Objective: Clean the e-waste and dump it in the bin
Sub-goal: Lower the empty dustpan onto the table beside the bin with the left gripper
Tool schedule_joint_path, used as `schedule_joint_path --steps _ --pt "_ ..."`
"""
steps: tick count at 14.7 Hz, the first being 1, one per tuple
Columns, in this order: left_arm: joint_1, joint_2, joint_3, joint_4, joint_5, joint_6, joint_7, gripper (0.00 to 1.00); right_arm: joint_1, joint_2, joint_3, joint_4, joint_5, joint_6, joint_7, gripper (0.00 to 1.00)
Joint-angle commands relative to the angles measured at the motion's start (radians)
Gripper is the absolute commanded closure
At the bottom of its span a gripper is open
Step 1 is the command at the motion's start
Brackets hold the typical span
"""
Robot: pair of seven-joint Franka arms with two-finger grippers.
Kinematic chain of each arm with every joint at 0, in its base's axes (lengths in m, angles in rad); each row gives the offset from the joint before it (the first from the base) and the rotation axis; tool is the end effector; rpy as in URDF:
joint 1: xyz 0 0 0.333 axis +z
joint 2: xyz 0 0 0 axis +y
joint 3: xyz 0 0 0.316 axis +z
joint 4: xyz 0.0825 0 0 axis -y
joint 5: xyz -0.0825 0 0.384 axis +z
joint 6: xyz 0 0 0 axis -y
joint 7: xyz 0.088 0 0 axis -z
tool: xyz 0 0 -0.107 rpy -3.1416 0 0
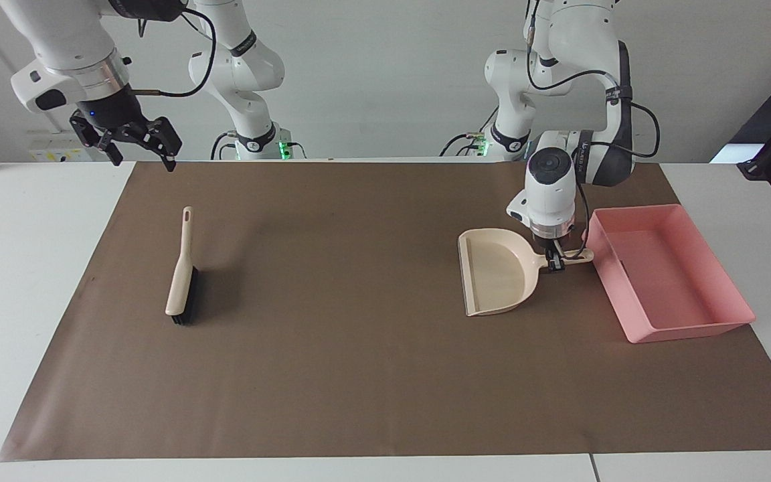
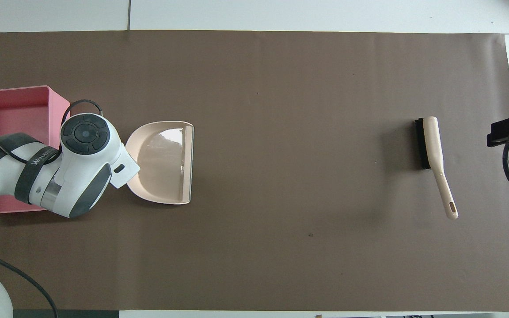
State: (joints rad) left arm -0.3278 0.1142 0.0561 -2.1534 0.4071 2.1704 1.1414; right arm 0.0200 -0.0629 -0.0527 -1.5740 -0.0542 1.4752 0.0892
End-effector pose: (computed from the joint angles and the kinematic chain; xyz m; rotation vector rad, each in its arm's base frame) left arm 0.5287 -0.1317 0.3420 -1.9316 2.1153 0.3274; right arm 0.5245 -0.0244 0.6488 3.0833 -0.1944 -0.0534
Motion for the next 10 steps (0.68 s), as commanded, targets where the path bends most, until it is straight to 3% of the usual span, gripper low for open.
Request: schedule_joint_path --steps 1,4,10 --pt "0.010 -0.034 0.004 -0.013 -0.016 -0.032 -0.020 0.39 -0.017 -0.021 0.007 -0.032 0.011 0.023 -0.016 0.00" --pt "0.012 -0.112 0.002 -0.016 -0.017 -0.066 -0.162 0.19 -0.017 -0.021 0.007 -0.032 0.010 0.025 -0.016 0.00" --pt "0.033 -0.177 0.007 -0.029 -0.031 -0.109 -0.556 0.03 -0.015 -0.023 0.007 -0.034 0.010 0.025 -0.016 0.00"
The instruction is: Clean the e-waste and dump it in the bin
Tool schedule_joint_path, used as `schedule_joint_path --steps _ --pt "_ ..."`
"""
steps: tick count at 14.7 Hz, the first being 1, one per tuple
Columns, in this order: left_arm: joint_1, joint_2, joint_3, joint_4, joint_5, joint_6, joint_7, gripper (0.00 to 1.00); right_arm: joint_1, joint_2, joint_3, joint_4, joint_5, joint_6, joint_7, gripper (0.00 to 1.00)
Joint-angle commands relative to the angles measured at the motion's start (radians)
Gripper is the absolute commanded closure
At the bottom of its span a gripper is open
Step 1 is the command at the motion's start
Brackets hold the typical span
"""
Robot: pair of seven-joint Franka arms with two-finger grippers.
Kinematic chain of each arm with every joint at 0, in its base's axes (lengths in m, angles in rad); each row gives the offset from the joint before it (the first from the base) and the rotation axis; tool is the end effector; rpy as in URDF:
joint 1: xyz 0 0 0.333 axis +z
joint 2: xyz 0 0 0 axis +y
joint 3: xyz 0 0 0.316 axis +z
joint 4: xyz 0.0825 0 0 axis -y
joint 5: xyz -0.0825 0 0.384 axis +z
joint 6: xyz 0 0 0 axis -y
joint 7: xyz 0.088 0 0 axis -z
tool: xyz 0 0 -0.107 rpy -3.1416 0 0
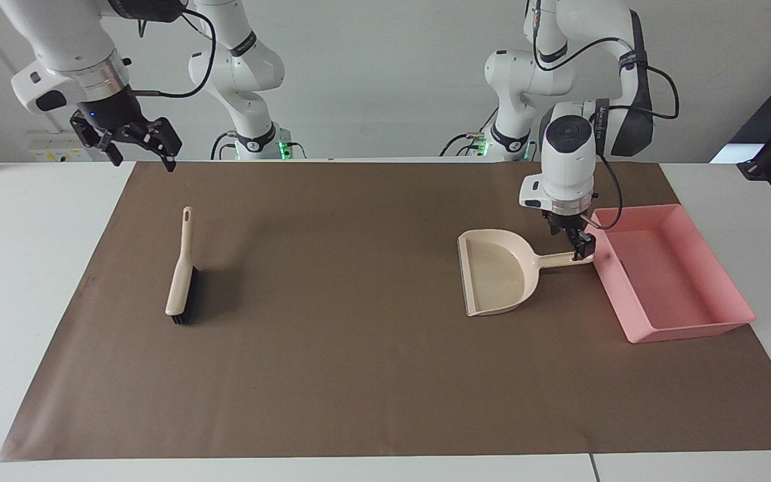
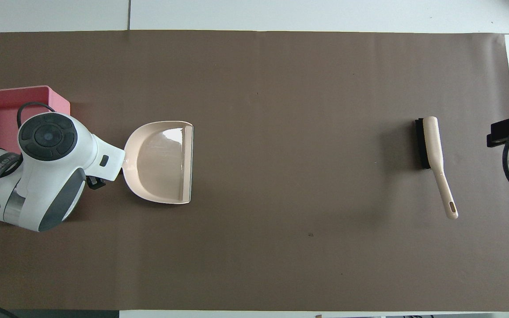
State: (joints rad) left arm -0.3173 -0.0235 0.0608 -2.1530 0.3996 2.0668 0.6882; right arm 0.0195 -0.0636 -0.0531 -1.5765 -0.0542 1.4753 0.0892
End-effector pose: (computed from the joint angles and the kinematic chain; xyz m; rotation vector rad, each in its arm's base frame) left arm 0.5156 -0.1141 0.4084 -2.3624 1.5275 0.1901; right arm 0.5242 -0.0249 0.6481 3.0832 -0.1957 -0.0560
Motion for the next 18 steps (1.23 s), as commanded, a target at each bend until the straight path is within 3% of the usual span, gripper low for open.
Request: schedule_joint_path --steps 1,5,9,12,18 --pt "0.032 -0.044 0.002 -0.031 -0.037 -0.016 -0.136 0.03 -0.015 -0.022 0.007 -0.031 0.011 0.025 -0.014 0.00" --pt "0.136 -0.049 0.005 -0.015 -0.209 -0.057 -0.353 0.03 -0.015 -0.022 0.007 -0.031 0.010 0.025 -0.017 0.00" --pt "0.204 -0.042 0.007 0.066 -0.323 -0.068 -0.557 0.03 -0.015 -0.022 0.007 -0.031 0.011 0.025 -0.017 0.00" --pt "0.216 -0.030 0.008 0.233 -0.344 -0.193 -0.731 0.03 -0.015 -0.022 0.007 -0.031 0.010 0.025 -0.017 0.00" --pt "0.248 0.072 0.010 0.671 -0.401 -0.547 -0.734 0.02 -0.016 -0.022 0.007 -0.031 0.010 0.025 -0.017 0.00"
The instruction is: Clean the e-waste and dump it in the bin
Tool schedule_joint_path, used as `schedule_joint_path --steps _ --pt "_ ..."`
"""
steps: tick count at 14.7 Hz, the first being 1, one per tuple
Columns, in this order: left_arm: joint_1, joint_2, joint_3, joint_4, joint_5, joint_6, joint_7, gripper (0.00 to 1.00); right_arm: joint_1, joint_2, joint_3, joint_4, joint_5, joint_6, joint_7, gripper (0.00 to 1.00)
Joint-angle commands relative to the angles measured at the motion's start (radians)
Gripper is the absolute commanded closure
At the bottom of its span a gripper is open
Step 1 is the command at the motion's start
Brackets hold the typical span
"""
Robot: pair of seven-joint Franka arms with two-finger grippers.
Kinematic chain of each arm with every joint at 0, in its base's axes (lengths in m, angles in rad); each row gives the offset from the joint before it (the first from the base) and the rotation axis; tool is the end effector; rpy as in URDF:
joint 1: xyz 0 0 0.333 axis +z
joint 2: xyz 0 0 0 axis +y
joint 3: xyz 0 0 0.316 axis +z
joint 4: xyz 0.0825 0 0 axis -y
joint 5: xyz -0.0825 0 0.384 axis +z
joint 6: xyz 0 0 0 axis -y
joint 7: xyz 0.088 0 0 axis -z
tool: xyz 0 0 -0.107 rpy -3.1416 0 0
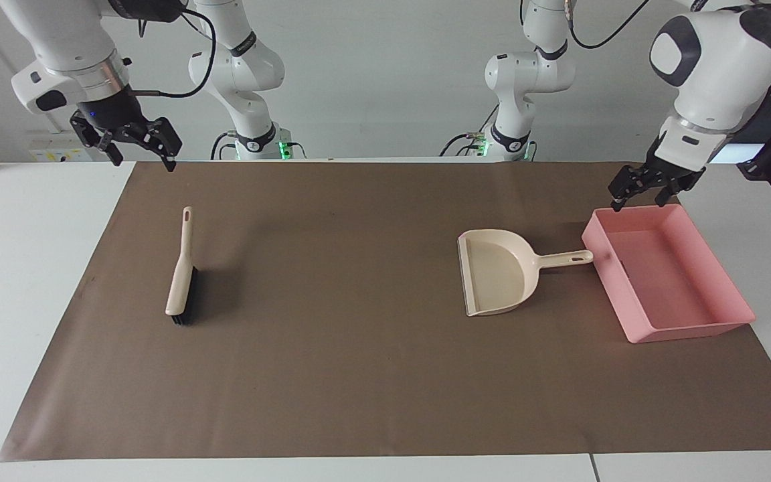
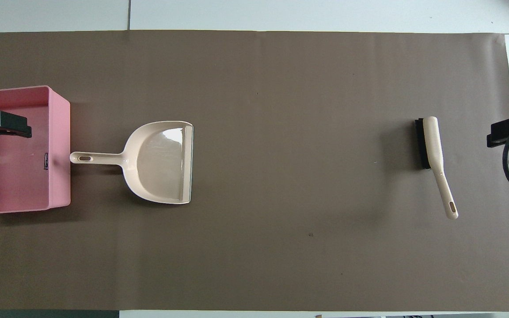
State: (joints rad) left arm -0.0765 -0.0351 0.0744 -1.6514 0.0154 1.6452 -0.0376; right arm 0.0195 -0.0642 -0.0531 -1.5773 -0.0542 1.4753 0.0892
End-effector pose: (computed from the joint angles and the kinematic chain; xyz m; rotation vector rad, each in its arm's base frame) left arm 0.5498 0.0011 0.6122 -3.1286 -0.0541 -0.0455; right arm 0.5240 -0.0249 0.6480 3.0832 -0.1957 -0.0563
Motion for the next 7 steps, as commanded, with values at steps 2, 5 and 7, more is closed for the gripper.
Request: schedule_joint_path --steps 2,5,7 --pt "0.004 0.072 -0.005 0.173 -0.014 -0.162 -0.011 0.02 -0.016 -0.022 0.007 -0.030 0.010 0.025 -0.017 0.00" --pt "-0.002 0.055 -0.005 0.139 -0.014 -0.159 -0.015 0.02 -0.016 -0.022 0.007 -0.030 0.010 0.025 -0.017 0.00" --pt "0.004 0.051 -0.005 0.131 -0.014 -0.159 -0.013 0.02 -0.015 -0.022 0.007 -0.030 0.010 0.025 -0.016 0.00"
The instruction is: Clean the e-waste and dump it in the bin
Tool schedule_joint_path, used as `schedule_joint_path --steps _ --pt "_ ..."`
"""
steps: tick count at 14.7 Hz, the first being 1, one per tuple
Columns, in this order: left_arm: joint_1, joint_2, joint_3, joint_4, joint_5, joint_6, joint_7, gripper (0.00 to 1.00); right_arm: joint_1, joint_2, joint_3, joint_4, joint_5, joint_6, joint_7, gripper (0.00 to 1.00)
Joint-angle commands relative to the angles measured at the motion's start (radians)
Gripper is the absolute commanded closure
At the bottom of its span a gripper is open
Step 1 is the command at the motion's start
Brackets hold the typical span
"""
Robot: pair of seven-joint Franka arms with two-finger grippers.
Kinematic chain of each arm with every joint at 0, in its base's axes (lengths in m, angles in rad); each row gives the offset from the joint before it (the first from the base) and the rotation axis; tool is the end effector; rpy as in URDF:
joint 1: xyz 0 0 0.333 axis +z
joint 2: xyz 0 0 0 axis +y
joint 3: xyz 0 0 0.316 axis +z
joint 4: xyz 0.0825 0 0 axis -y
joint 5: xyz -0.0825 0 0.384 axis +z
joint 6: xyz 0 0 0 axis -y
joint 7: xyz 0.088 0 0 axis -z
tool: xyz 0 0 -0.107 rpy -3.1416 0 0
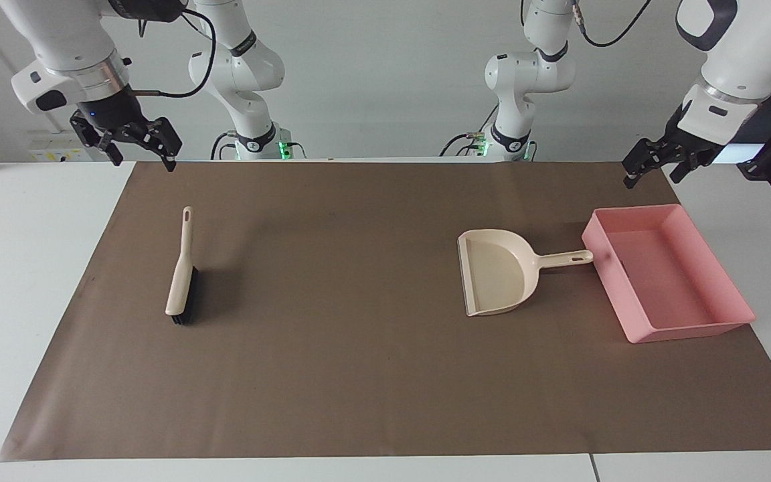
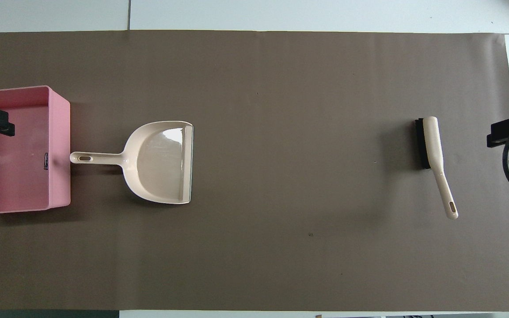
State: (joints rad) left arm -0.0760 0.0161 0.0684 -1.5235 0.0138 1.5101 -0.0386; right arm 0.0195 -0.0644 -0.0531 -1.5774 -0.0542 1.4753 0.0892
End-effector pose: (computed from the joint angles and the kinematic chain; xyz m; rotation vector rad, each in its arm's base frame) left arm 0.5536 -0.0030 0.6326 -3.1253 -0.0494 0.0455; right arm 0.5240 -0.0249 0.6481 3.0832 -0.1957 -0.0562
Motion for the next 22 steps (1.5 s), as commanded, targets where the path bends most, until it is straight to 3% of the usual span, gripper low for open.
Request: schedule_joint_path --steps 1,7,12,22 --pt "0.005 -0.005 0.001 -0.004 -0.012 -0.018 -0.012 0.02 -0.016 -0.022 0.007 -0.029 0.010 0.026 -0.016 0.00" --pt "0.019 -0.018 -0.001 -0.023 -0.012 -0.010 -0.012 0.02 -0.016 -0.020 0.007 -0.029 0.010 0.028 -0.017 0.00" --pt "0.061 -0.077 -0.059 -0.116 -0.014 0.047 -0.014 0.02 -0.018 -0.022 0.006 -0.029 0.010 0.028 -0.019 0.00" --pt "0.035 -0.077 -0.061 -0.118 -0.027 0.062 0.003 0.02 -0.018 -0.020 0.006 -0.029 0.010 0.025 -0.012 0.00"
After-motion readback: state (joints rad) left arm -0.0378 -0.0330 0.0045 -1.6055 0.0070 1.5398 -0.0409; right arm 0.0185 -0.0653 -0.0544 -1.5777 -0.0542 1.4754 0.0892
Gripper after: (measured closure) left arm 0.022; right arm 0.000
